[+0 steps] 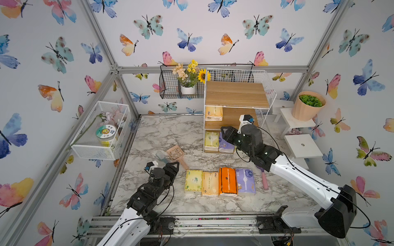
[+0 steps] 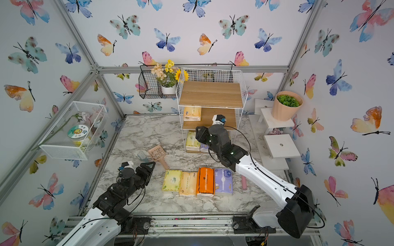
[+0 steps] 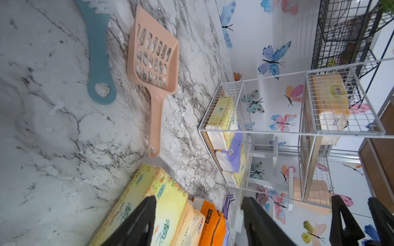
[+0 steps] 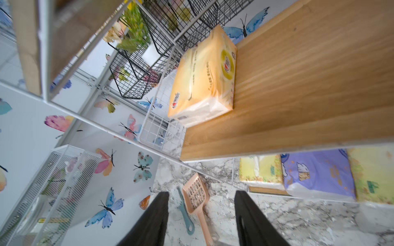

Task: Remove the tissue boxes from the shelf
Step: Pick up a box of tissues from the shelf.

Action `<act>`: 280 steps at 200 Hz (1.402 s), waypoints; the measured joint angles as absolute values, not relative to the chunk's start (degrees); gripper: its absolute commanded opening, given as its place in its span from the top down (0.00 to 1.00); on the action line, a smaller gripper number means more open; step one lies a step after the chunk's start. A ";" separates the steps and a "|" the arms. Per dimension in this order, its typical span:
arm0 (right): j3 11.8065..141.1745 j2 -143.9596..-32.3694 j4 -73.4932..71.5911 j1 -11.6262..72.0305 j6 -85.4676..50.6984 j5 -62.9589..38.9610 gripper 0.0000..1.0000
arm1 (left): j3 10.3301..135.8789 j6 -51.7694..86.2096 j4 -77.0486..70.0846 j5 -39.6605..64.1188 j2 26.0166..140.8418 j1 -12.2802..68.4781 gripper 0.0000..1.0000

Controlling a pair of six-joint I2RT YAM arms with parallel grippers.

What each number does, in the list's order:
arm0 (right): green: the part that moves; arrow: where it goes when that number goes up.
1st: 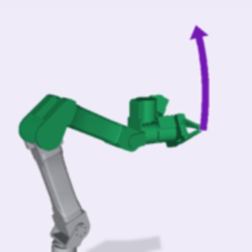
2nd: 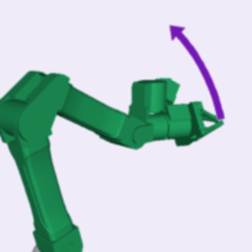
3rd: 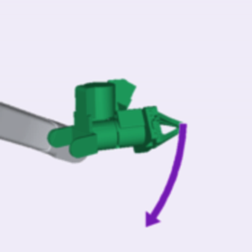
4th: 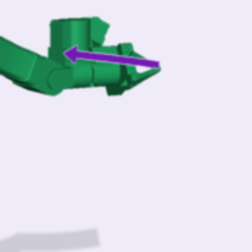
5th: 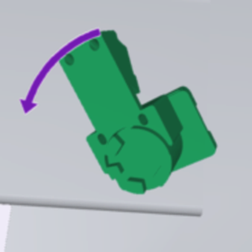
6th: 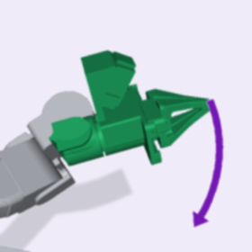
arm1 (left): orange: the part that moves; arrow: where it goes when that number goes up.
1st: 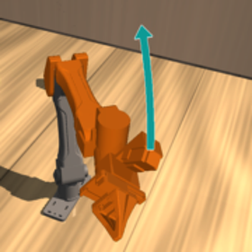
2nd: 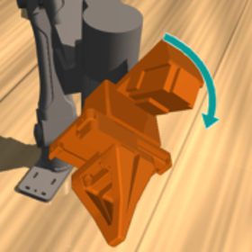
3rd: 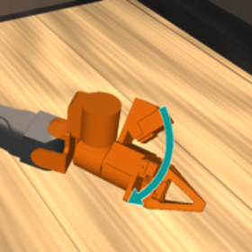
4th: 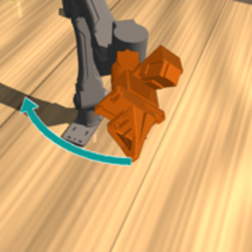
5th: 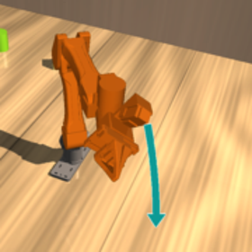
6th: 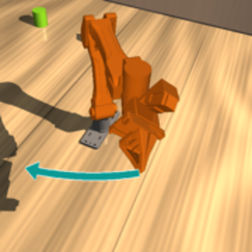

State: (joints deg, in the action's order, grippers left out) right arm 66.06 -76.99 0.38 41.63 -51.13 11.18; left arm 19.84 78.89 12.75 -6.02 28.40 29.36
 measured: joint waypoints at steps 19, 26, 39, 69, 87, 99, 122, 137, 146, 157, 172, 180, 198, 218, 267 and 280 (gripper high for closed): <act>66.06 -79.02 -3.57 40.38 -51.96 10.41 0.46 | 19.79 80.53 12.64 -6.44 27.00 29.36 0.32; 66.06 -79.88 -4.60 39.99 -52.18 10.22 0.46 | 19.79 81.08 12.64 -6.48 26.52 29.36 0.32; 66.06 -81.56 -6.20 39.18 -52.97 9.63 0.47 | 19.79 81.65 12.64 -6.55 25.98 29.36 0.32; 66.13 -84.27 -8.82 37.74 -54.04 8.47 0.52 | 19.79 82.41 12.67 -6.85 25.08 29.36 0.32; 66.28 -85.23 -9.50 37.10 -54.19 7.92 0.52 | 19.79 82.41 12.64 -6.90 24.73 29.36 0.32; 66.28 -85.65 -10.13 36.67 -54.39 7.42 0.51 | 19.79 82.37 12.64 -6.94 24.69 29.36 0.32; 66.30 -87.05 -12.25 35.86 -55.18 6.02 0.51 | 19.79 82.32 12.60 -6.94 24.69 29.36 0.32; 66.43 -87.96 -13.85 35.55 -55.57 5.45 0.49 | 19.79 82.30 12.45 -6.94 24.69 29.36 0.32; 66.70 -88.25 -14.31 35.55 -55.81 5.26 0.49 | 19.79 82.26 12.27 -6.94 24.69 29.36 0.32; 67.05 -88.55 -14.66 35.53 -55.99 5.10 0.49 | 19.79 82.17 12.05 -6.94 24.69 29.36 0.32; 67.44 -88.90 -15.22 35.20 -56.10 4.93 0.49 | 19.79 82.13 11.60 -6.94 24.71 29.36 0.32; 67.77 -89.12 -15.42 35.16 -56.14 4.86 0.49 | 19.77 82.11 11.31 -6.94 24.73 29.36 0.32; 68.75 -89.84 -15.77 34.96 -56.31 4.84 0.48 | 19.75 82.13 10.70 -6.92 24.93 29.36 0.32; 69.54 -90.61 -15.94 34.65 -56.38 4.86 0.48 | 19.70 82.11 10.24 -6.92 25.21 29.36 0.32; 72.18 -93.32 -15.94 33.56 -56.16 4.89 0.58 | 19.70 82.13 9.17 -6.90 25.67 29.36 0.33; 72.95 -93.93 -15.92 33.28 -55.94 4.89 0.60 | 19.70 82.13 8.97 -6.87 25.80 29.36 0.33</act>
